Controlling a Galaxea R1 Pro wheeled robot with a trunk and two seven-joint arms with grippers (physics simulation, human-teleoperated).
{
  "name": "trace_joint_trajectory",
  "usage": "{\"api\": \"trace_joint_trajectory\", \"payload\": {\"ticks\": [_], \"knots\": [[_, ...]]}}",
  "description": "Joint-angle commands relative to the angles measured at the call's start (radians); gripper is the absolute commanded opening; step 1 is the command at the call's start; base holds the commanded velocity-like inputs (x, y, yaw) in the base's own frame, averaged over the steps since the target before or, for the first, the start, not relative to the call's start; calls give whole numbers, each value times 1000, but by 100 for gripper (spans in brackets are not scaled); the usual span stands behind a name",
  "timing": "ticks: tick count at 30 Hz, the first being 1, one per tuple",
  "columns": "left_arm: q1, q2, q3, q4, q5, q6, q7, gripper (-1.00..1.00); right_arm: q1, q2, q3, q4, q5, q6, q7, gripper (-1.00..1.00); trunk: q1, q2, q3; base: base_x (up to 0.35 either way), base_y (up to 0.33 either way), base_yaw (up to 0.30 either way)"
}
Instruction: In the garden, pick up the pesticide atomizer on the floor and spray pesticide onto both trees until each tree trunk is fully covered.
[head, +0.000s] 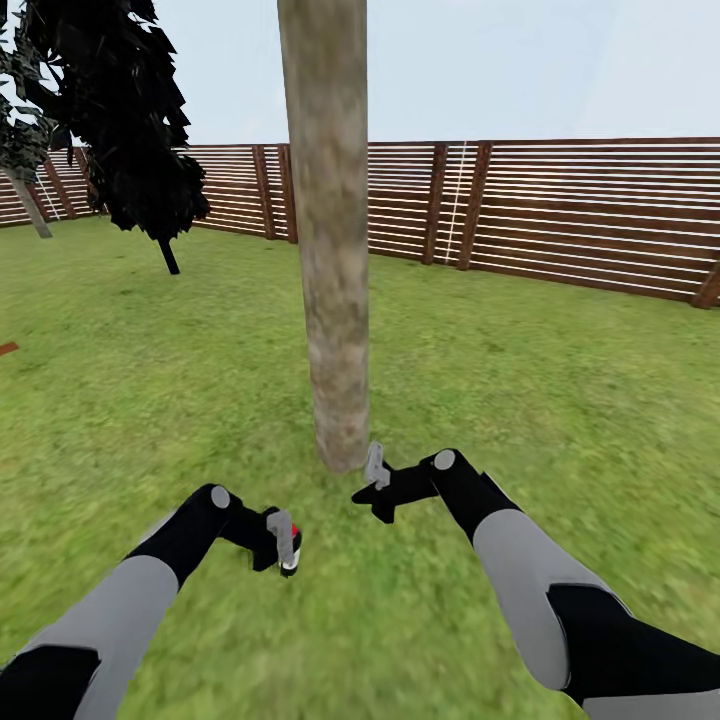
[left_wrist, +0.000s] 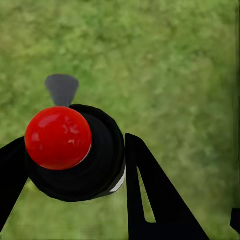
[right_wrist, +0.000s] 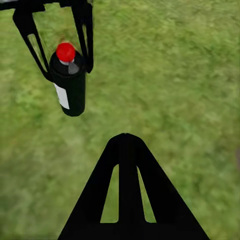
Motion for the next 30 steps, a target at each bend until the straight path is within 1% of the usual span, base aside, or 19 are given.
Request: {"api": "trace_joint_trajectory", "payload": {"ticks": [1,2,6,9,12,16,20,25,26,29,30], "knots": [[0,-10,-9,0,-2,0,2,-100,0,0,0,0,0,0,0,-100,0,0,0,0,0,0],[0,-30,-16,-1,1,0,23,-100,1,0,0,4,-1,0,0,-100,0,0,0,0,0,0],[-2,-37,-17,-1,12,-1,38,-100,0,0,0,26,-1,0,0,-100,0,0,0,0,0,0],[-3,-61,-17,-1,9,-1,39,-100,0,0,0,28,-1,0,0,-100,0,0,0,0,0,0],[-3,-71,-17,-1,9,-1,40,-100,0,0,0,28,-1,0,0,-100,0,0,0,0,0,0],[-9,-91,-17,-1,4,1,45,-100,0,0,0,28,-1,0,0,-100,0,0,0,0,0,0],[-32,-97,-17,0,3,8,82,-100,0,0,0,28,-1,0,0,-100,0,0,0,0,0,0],[-40,-98,-20,1,1,14,88,-100,0,0,0,27,-1,0,0,-100,0,0,0,0,0,0],[-40,-98,-21,3,-3,14,88,-100,0,0,0,27,-1,0,0,-100,0,0,0,0,0,0],[-40,-101,-19,26,-32,15,89,-100,0,0,0,27,-1,0,0,-100,0,0,0,0,0,0],[-40,-103,-18,28,-34,15,89,-100,0,0,0,27,-1,0,0,-100,0,0,0,0,0,0]]}}
